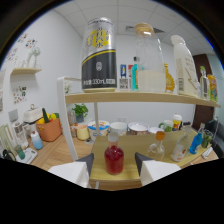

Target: Make me a cup of Vodka Sunrise.

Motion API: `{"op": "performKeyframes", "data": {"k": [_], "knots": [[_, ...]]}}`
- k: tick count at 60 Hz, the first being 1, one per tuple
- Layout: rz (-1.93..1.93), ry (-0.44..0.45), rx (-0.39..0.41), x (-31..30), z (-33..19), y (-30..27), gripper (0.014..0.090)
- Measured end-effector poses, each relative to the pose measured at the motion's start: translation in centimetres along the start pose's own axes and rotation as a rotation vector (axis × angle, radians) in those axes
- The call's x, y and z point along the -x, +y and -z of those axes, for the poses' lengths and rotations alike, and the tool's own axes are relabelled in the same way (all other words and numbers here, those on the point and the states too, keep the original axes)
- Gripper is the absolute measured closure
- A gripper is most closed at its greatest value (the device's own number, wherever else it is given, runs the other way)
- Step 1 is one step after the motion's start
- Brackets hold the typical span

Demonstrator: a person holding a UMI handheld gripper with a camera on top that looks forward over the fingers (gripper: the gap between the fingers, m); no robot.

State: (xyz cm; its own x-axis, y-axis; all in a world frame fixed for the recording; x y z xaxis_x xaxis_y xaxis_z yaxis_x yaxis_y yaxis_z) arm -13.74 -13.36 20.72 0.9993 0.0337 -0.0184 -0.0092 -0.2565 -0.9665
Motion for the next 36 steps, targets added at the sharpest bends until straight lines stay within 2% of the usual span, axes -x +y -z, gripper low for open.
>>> {"op": "performKeyframes", "data": {"k": [12, 15, 36], "knots": [[0.043, 0.046, 0.006, -0.7, -2.9, 0.7, 0.0619], [0.042, 0.037, 0.02, -0.6, -3.2, 1.1, 0.0683], [0.042, 0.026, 0.033, -0.7, -2.3, 0.9, 0.0702]]}}
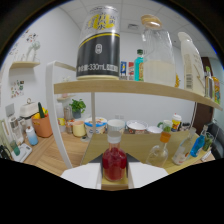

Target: Make me a cup of Vodka Sunrise.

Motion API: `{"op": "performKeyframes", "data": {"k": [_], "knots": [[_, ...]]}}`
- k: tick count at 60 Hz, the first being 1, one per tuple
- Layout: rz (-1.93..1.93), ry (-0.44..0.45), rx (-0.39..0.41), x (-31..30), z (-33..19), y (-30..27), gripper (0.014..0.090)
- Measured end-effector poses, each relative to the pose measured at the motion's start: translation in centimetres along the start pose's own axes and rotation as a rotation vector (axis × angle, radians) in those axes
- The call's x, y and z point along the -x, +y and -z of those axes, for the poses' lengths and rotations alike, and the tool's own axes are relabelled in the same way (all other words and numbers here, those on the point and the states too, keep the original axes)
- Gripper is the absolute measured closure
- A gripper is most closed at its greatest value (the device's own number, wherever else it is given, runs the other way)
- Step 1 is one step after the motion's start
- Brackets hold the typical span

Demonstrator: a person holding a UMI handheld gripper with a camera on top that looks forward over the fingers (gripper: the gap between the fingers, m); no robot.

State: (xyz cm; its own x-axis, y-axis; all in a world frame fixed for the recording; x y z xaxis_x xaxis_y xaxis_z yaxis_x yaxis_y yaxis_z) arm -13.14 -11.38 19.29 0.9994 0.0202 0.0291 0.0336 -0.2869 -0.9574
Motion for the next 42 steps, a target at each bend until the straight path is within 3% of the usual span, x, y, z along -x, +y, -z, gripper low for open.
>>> {"op": "performKeyframes", "data": {"k": [17, 29, 42], "knots": [[-0.048, -0.031, -0.022, -1.8, 6.7, 0.2, 0.0701], [-0.086, -0.022, 0.05, -4.8, 9.3, 4.9, 0.0701], [-0.468, -0.097, 0.102, -6.5, 9.5, 6.8, 0.0702]]}}
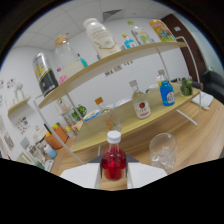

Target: Make me a cup of Vodka Sunrise.

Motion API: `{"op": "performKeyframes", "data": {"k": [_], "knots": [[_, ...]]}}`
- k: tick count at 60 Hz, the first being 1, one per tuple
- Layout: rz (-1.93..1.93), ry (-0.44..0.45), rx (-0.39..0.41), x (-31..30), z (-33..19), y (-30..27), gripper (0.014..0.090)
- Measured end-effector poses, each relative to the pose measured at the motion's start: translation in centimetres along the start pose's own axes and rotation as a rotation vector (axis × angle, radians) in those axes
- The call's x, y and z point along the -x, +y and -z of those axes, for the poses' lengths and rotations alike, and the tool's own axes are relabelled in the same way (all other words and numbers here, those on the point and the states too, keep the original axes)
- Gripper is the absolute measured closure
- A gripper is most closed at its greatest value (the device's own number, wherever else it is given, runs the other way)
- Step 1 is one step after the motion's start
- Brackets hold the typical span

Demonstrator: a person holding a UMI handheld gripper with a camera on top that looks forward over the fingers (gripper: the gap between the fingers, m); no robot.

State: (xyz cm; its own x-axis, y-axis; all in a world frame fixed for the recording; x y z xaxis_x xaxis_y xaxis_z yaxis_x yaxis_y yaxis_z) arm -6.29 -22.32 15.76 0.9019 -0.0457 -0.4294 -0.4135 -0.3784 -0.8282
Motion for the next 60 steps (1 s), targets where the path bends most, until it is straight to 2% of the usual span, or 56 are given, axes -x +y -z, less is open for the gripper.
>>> {"op": "performKeyframes", "data": {"k": [20, 32, 48, 60], "knots": [[-0.924, -0.272, -0.038, -0.6, -0.2, -4.6, 0.0704], [-1.338, -0.39, -0.048, -1.3, -0.1, -6.2, 0.0704], [-1.729, -0.529, -0.081, -2.3, 0.7, -7.9, 0.0703], [-1.748, -0.536, -0.063, -1.8, 0.9, -8.1, 0.0703]]}}
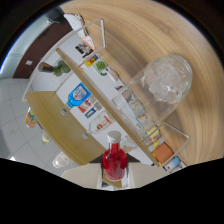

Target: Make me a cup of Vodka Sunrise.

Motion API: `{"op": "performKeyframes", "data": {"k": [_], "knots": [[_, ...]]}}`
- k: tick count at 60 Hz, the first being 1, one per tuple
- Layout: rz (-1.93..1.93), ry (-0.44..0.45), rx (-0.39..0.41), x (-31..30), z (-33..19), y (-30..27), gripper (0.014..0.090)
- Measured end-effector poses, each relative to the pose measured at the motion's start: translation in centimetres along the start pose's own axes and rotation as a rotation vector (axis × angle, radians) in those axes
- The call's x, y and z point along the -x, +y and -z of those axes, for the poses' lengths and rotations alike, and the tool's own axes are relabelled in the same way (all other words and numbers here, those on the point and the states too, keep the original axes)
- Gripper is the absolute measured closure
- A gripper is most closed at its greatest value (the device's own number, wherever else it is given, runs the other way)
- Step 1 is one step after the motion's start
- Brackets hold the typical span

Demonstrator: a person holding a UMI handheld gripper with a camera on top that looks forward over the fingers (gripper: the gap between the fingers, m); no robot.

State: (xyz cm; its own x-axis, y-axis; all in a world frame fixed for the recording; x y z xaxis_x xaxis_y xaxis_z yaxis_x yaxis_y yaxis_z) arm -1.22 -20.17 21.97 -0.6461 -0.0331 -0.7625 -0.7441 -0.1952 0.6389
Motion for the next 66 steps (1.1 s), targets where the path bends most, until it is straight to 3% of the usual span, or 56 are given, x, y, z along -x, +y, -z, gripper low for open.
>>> {"op": "performKeyframes", "data": {"k": [12, 29, 36, 50, 66], "knots": [[0.344, 0.047, 0.017, 1.4, -0.3, 2.3, 0.0704], [1.513, 0.189, -0.042, 1.0, -1.2, 7.8, 0.0702], [1.805, 0.281, -0.031, -3.9, -1.8, 7.7, 0.0702], [2.042, 0.547, 0.1, -16.7, -2.2, 3.6, 0.0702], [2.077, 0.766, 0.192, -23.1, -1.7, -0.1, 0.0703]]}}
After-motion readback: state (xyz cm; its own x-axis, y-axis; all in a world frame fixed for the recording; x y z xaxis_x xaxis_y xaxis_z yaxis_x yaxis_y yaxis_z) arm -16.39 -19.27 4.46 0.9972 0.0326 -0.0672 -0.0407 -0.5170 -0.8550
